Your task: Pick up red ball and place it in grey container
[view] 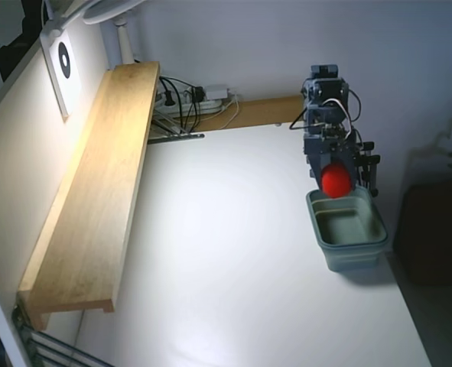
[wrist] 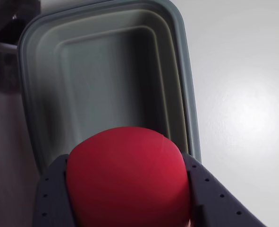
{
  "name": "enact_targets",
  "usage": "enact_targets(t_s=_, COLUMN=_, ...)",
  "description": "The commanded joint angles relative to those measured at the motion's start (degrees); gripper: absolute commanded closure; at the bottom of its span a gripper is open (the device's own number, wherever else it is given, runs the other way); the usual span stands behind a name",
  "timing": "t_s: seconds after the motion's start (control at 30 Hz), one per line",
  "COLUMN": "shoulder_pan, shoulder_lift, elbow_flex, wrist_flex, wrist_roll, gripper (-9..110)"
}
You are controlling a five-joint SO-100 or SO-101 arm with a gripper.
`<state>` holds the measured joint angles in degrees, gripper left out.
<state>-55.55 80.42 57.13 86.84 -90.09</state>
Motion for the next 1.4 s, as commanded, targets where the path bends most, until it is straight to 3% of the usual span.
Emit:
enact_targets(t_s=0.0, shoulder_pan=-0.88, shoulder_lift=1.86, elbow_flex=-1.65, wrist_flex=-0.03, wrist_roll=0.09, gripper=78)
enact_targets(t_s=0.07, shoulder_pan=-0.88, shoulder_lift=1.86, elbow_flex=-1.52, wrist_flex=-0.16, wrist_roll=0.09, gripper=78)
enact_targets(t_s=0.1, shoulder_pan=-0.88, shoulder_lift=1.86, elbow_flex=-1.52, wrist_flex=-0.16, wrist_roll=0.09, gripper=63)
enact_targets(t_s=0.93, shoulder_pan=-0.66, shoulder_lift=1.95, elbow_flex=-1.47, wrist_flex=-0.13, wrist_roll=0.09, gripper=64)
enact_targets(t_s=1.37, shoulder_pan=6.22, shoulder_lift=4.90, elbow_flex=0.13, wrist_flex=0.94, wrist_roll=0.09, gripper=67)
